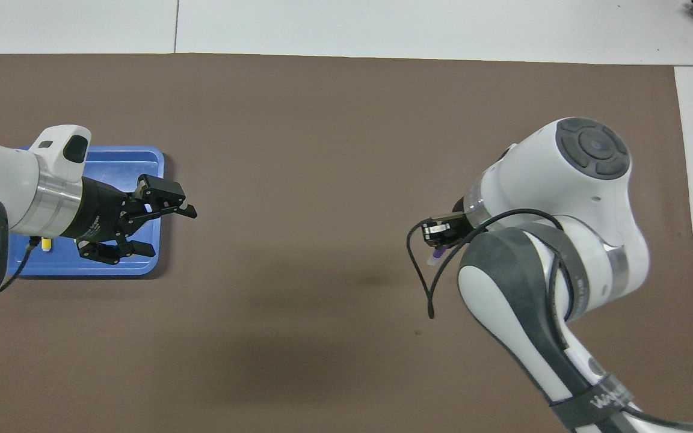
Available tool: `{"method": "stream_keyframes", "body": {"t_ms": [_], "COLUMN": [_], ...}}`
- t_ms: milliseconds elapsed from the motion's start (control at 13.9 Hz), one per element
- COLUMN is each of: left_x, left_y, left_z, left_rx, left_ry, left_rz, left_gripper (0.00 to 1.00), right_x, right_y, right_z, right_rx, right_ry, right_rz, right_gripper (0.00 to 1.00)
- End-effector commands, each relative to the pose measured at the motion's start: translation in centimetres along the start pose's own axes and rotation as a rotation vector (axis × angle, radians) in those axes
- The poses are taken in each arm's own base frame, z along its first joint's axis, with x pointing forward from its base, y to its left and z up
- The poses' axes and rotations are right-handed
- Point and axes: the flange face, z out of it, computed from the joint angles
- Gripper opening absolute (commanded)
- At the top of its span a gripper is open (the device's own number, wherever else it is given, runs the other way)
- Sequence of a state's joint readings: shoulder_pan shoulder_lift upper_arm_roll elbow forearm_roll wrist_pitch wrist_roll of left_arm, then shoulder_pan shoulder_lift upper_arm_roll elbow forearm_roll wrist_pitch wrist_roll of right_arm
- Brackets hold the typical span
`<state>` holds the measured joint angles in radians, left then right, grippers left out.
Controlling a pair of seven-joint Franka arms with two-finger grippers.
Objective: Transfer and insert pens with both arms
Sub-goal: 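Insert the purple pen into the clear cup with the right gripper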
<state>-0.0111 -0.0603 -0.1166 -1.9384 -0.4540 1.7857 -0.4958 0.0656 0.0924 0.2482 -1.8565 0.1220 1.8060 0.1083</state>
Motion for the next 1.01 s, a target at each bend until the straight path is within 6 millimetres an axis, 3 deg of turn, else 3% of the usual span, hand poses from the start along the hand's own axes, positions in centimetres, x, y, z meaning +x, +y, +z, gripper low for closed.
{"method": "stream_keyframes", "body": {"t_ms": [0, 216, 288, 503, 719, 935], "left_x": [1.3, 4.1, 4.5, 5.9, 8.0, 10.3], "left_y": [-3.6, -7.1, -7.4, -8.6, -10.4, -11.8], "left_z": [-1.8, -3.8, -3.9, -4.4, -4.3, -3.2], "left_rx": [0.083, 0.172, 0.209, 0.29, 0.335, 0.334], "left_ry": [0.049, 0.125, 0.149, 0.189, 0.203, 0.217], "left_rz": [0.208, 0.402, 0.444, 0.575, 0.696, 0.718], "left_gripper": [1.0, 1.0, 1.0, 1.0, 1.0, 1.0], "right_x": [-1.0, -0.6, -0.6, -0.9, -1.8, -2.0], "right_y": [6.8, 13.7, 15.0, 15.3, 18.7, 20.1], "right_z": [-1.4, -1.9, -1.9, -0.7, 2.4, 3.7], "right_rx": [-0.165, -0.29, -0.29, -0.291, -0.286, -0.28], "right_ry": [-0.07, -0.082, -0.082, -0.089, -0.052, -0.033], "right_rz": [-0.224, -0.398, -0.407, -0.434, -0.407, -0.387], "right_gripper": [0.0, 0.0, 0.0, 0.0, 0.0, 0.0]}}
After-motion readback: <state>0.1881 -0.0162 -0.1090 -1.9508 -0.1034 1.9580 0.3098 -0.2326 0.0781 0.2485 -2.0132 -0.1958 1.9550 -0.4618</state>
